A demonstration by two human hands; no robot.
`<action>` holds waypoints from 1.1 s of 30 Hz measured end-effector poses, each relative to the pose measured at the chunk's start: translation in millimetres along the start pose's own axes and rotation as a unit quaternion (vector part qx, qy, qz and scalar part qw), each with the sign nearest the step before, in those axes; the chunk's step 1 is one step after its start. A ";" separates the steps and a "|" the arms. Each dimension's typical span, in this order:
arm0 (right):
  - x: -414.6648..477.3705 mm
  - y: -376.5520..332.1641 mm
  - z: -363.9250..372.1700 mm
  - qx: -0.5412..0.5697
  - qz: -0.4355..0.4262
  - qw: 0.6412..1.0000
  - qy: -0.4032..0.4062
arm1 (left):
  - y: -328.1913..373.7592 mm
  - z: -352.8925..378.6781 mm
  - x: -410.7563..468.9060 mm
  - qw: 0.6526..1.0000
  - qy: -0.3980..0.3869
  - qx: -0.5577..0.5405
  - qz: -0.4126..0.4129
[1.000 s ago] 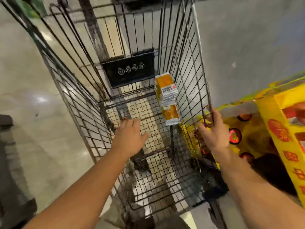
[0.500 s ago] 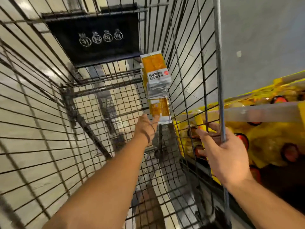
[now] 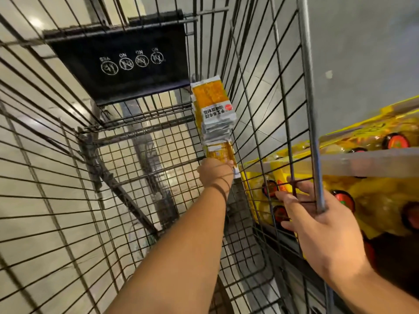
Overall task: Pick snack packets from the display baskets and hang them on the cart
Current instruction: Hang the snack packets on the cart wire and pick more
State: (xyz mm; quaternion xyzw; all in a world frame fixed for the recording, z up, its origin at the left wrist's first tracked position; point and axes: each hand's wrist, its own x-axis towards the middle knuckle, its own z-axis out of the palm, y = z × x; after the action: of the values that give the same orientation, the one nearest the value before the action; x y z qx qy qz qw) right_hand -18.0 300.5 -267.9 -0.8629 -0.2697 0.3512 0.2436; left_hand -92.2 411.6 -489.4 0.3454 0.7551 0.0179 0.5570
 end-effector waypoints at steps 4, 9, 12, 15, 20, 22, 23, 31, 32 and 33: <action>0.8 4.7 1.2 -0.002 0.009 1.000 0.006 | -8.4 -1.6 17.5 0.998 -0.052 -0.038 -0.001; 0.6 5.0 0.7 0.006 0.010 1.000 0.018 | -13.9 -21.0 12.5 0.987 -0.112 -0.116 -0.016; -1.4 2.9 1.4 0.006 -0.002 1.000 0.022 | -32.3 -34.9 6.9 0.984 -0.130 -0.117 -0.025; -4.0 2.2 3.2 0.022 -0.016 0.999 0.032 | -55.9 -53.7 2.7 0.985 -0.105 -0.103 -0.095; -8.6 11.3 3.2 -0.022 -0.065 0.991 0.118 | -92.8 -109.5 -33.2 0.997 -0.005 0.022 -0.073; -19.2 11.7 2.5 -0.067 -0.121 0.972 0.188 | -107.1 -123.8 -45.1 0.997 0.002 0.020 -0.080; -25.4 9.1 1.4 -0.099 -0.180 0.953 0.223 | -111.8 -128.0 -47.9 0.996 0.003 0.014 -0.086; 11.4 -38.7 96.7 -0.026 -0.259 0.965 -0.010 | -149.2 -127.1 -24.8 0.994 0.001 -0.064 -0.090; 32.6 -40.7 111.0 0.017 -0.159 0.986 -0.049 | -150.4 -124.9 -23.3 0.992 0.004 -0.088 -0.092; 55.3 -42.3 121.9 0.094 -0.056 0.990 -0.086 | -152.7 -121.7 -21.5 0.990 0.014 -0.097 -0.098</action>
State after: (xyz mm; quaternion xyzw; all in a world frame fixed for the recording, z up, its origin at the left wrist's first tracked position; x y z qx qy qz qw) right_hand -86.8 395.0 -345.7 -0.7864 -0.3037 0.4332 0.3189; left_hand -269.7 327.4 -488.3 0.2134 0.7875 0.0411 0.5767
